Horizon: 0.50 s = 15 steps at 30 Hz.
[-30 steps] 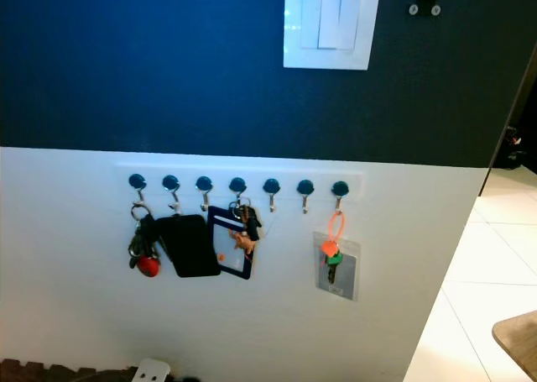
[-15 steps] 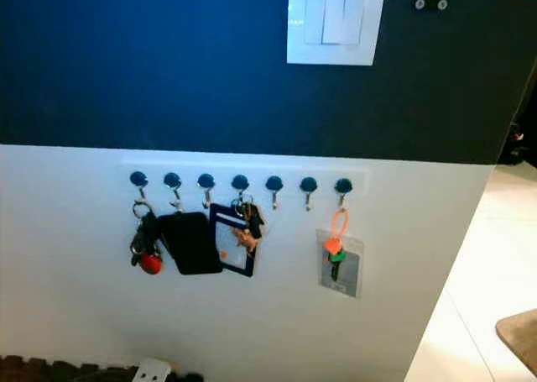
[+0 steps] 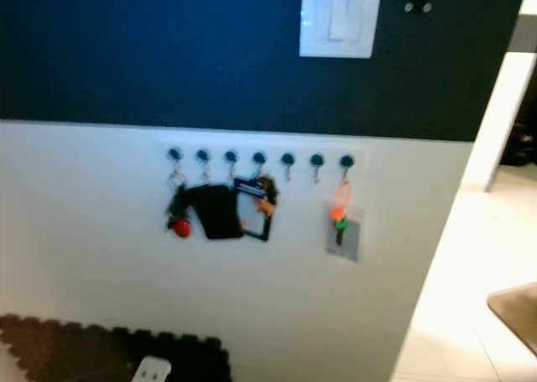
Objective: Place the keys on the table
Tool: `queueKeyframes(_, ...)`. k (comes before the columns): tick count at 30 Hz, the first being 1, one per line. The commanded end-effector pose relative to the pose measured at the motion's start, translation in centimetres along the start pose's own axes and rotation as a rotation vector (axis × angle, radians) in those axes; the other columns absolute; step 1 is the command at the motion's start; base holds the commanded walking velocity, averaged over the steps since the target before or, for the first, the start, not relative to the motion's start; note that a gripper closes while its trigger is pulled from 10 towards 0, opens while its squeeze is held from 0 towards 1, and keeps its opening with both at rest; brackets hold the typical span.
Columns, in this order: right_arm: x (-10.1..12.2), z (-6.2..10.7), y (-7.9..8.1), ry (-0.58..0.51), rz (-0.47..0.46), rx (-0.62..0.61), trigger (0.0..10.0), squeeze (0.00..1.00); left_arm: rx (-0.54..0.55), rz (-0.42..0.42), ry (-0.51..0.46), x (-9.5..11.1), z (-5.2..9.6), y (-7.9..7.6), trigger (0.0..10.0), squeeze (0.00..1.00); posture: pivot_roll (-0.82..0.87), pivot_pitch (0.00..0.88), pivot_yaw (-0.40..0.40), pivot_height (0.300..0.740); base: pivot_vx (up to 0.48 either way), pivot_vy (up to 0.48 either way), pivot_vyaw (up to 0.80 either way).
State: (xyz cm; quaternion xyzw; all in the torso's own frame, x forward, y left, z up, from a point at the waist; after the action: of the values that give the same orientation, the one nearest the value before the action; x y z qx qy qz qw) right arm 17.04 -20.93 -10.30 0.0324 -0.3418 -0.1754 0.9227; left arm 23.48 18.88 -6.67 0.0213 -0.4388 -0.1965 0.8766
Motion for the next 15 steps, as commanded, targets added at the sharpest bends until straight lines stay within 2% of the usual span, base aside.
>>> queueKeyframes(1, 0.13, 0.02, -0.24, -0.003, 0.002, -0.004, 10.0, 0.0, -0.008, -0.009, 0.029, -0.66, 0.2, -0.1, 10.0, 0.0, 0.06, 0.0, -0.009, 0.74, 0.0, 0.0, 0.0)
queueKeyframes(15, 0.66, -0.25, 0.35, -0.012, 0.002, 0.005, 10.0, 0.0, -0.005, -0.029, 0.066, -1.26, 0.4, 0.36, 10.0, 0.0, 0.06, 0.003, -0.002, 0.74, 0.0, 0.0, 0.0)
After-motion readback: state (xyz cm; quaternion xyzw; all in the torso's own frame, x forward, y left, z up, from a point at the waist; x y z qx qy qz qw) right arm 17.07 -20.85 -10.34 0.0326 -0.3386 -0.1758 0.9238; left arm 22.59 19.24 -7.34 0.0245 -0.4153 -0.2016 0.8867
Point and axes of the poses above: a point about 5 cm out from each wrist's last joint towards the gripper, its own z axis pointing back from the gripper into the wrist, its own x axis along the axis of the wrist's last joint, y = z × x, the point moved 2 cm from there along -z, pointing out of the wrist towards the gripper, and after that the axes turned 14 degrees about -z, right-handed, at the moved point
